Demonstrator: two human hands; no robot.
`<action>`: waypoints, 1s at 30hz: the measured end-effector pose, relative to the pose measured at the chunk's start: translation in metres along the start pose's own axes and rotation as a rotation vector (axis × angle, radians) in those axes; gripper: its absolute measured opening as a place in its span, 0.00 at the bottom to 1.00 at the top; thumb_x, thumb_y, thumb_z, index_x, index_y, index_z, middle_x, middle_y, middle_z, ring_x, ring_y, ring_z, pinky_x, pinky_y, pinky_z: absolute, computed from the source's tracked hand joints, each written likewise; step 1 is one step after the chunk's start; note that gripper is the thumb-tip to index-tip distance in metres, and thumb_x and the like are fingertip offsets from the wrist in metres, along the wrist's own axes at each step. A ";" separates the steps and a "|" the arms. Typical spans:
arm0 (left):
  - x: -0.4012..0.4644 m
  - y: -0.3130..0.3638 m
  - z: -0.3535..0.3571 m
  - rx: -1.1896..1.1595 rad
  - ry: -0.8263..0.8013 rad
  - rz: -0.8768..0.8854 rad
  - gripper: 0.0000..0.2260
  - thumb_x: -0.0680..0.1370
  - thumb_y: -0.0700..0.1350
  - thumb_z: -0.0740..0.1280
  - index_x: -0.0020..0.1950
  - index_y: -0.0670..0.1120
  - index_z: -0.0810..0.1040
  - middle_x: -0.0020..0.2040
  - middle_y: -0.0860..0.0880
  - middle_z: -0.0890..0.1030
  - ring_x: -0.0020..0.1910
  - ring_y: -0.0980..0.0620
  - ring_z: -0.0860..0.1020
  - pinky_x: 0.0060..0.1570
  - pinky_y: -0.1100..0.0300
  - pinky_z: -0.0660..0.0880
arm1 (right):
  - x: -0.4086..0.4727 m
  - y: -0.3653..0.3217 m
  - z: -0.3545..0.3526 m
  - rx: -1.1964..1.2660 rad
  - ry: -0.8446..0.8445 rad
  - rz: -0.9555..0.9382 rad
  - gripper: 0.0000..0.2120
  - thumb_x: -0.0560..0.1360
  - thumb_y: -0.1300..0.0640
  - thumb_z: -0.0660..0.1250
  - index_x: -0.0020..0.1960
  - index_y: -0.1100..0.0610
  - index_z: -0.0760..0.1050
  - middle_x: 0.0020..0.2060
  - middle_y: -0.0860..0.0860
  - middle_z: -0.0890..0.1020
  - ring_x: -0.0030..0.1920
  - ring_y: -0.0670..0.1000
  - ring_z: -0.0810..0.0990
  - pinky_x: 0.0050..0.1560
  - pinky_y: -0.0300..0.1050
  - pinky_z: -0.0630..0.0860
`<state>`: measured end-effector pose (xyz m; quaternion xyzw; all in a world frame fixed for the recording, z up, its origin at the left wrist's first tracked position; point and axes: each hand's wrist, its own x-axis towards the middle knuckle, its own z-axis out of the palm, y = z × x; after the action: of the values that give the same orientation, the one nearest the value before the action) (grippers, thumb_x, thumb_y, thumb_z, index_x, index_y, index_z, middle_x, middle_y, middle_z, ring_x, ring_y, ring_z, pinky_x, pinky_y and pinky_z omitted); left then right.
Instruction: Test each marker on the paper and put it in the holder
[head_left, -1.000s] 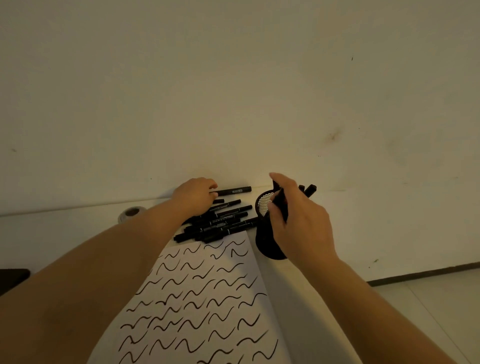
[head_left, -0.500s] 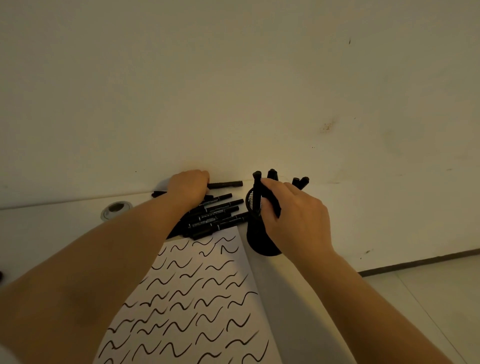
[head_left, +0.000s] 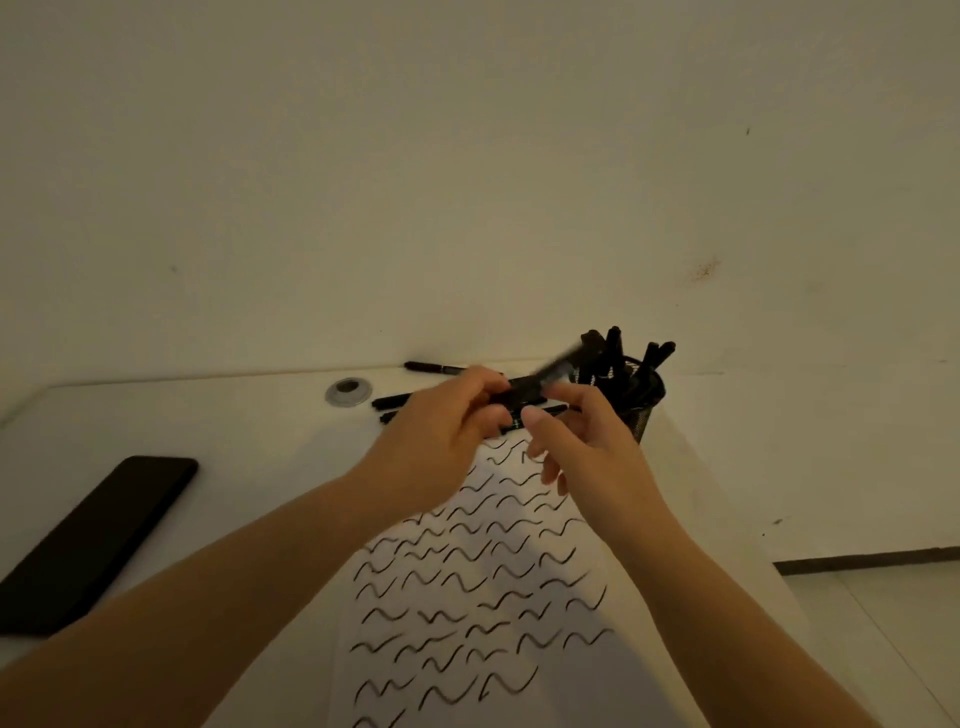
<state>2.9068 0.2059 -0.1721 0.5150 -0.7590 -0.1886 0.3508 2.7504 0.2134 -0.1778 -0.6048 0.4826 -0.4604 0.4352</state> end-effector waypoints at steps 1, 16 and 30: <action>-0.017 0.006 -0.003 0.035 -0.015 0.045 0.07 0.78 0.48 0.59 0.54 0.57 0.72 0.44 0.59 0.78 0.45 0.60 0.77 0.45 0.63 0.75 | -0.008 -0.003 0.006 0.091 -0.011 0.014 0.06 0.72 0.50 0.65 0.47 0.51 0.73 0.31 0.51 0.79 0.26 0.42 0.74 0.25 0.33 0.69; -0.132 0.039 -0.025 0.676 0.157 0.308 0.15 0.76 0.54 0.58 0.42 0.48 0.80 0.31 0.53 0.79 0.23 0.54 0.73 0.21 0.65 0.59 | -0.092 -0.021 0.035 0.553 -0.113 0.433 0.13 0.74 0.60 0.61 0.31 0.61 0.67 0.18 0.53 0.68 0.17 0.47 0.61 0.17 0.36 0.58; -0.152 -0.029 -0.037 0.088 -0.082 -0.276 0.11 0.78 0.49 0.59 0.38 0.56 0.76 0.33 0.62 0.80 0.33 0.64 0.77 0.35 0.71 0.68 | -0.091 0.028 -0.009 0.017 0.035 0.154 0.02 0.71 0.60 0.68 0.40 0.56 0.78 0.25 0.47 0.79 0.26 0.44 0.75 0.27 0.37 0.71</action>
<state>2.9863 0.3356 -0.2172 0.6211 -0.7024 -0.2223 0.2674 2.7268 0.2981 -0.2156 -0.5541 0.5313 -0.4401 0.4659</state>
